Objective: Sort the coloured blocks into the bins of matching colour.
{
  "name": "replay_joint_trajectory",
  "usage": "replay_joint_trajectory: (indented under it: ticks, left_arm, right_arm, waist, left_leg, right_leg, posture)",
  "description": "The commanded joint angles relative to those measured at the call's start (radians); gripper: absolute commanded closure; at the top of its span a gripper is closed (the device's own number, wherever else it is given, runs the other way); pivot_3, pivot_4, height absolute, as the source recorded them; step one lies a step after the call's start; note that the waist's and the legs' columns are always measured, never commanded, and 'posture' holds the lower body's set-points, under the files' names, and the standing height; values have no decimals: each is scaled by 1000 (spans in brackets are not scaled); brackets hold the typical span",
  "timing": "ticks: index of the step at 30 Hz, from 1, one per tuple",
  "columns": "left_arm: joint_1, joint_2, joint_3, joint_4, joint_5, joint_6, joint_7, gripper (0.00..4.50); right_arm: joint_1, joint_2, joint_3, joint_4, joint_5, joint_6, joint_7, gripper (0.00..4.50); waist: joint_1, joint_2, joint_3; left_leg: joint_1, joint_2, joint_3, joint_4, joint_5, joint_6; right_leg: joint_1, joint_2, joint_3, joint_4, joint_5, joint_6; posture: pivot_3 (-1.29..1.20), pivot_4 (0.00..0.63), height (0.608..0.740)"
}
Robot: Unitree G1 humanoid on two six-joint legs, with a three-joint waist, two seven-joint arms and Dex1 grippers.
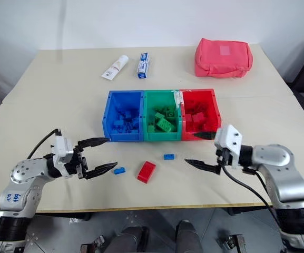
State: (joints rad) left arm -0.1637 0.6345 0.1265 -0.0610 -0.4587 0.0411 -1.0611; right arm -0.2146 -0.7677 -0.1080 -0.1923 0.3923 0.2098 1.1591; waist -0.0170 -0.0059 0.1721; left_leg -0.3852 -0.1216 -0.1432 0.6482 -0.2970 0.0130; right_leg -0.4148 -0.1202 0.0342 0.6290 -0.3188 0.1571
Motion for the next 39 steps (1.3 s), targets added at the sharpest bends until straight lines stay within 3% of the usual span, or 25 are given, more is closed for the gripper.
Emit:
replay_joint_trajectory:
  ticks: [1, 6, 10, 15, 21, 25, 34, 39]
  left_arm:
    - [-16, 25, -48, 16, 39, -70, -90, 0]
    - [-22, 18, -54, 29, 34, -94, -108, 0]
    - [-11, 14, -54, 37, 45, -123, -104, 0]
    - [19, 24, -50, 0, 33, -83, -86, 0]
    - [74, 19, -36, -44, 32, -82, -54, 0]
    - [94, 20, -30, -63, 32, -78, -35, 0]
    - [105, 14, -28, -76, 31, -76, -4, 0]
    - [123, -14, 36, -70, 0, -67, 67, 0]
  right_arm:
    - [78, -43, -40, 43, -13, -67, 40, 29]
    - [50, -36, 22, 39, -14, -40, 45, 29]
    - [-34, -14, 144, -4, -12, 88, 47, 29]
    - [-204, 80, 329, 68, -168, 227, -83, 29]
    - [-278, 145, 410, 169, -268, 213, -135, 29]
    - [-283, 132, 424, 175, -270, 204, -98, 953]
    - [-283, 109, 386, 194, -235, 161, -33, 3987]
    - [-373, 232, 329, 121, -132, 270, -110, 4057]
  waist:
    - [4, 0, 0]
    - [10, 0, 0]
    - [13, 0, 0]
    - [14, 0, 0]
    - [16, 0, 0]
    - [16, 0, 0]
    - [16, 0, 0]
    - [10, 0, 0]
  left_leg:
    - [0, 0, 0, 0, 0, 0]
    - [0, 1, 1, 0, 0, 0]
    - [0, 5, 2, 1, -1, -2]
    - [0, 8, 2, 1, -2, -3]
    - [-1, 7, 2, 1, -2, -3]
    - [0, 7, 2, 2, -2, -4]
    - [0, 7, 2, 2, -2, -4]
    - [0, 8, 2, 2, -2, -4]
  right_leg:
    - [0, 0, 0, 0, 0, 0]
    - [0, 1, 1, -1, 0, 0]
    - [0, 4, 1, -1, 1, -2]
    - [-1, 5, 1, -2, 2, -3]
    - [-1, 6, 1, -2, 2, -3]
    - [0, 6, 0, -2, 2, -4]
    - [0, 6, 0, -2, 2, -4]
    - [-1, 6, 1, -1, 2, -4]
  posture:
    - [0, 150, 740]
    - [0, 150, 740]
    - [0, 150, 740]
    - [0, 150, 740]
    - [0, 150, 740]
    - [0, 150, 740]
    - [0, 150, 740]
    - [0, 150, 740]
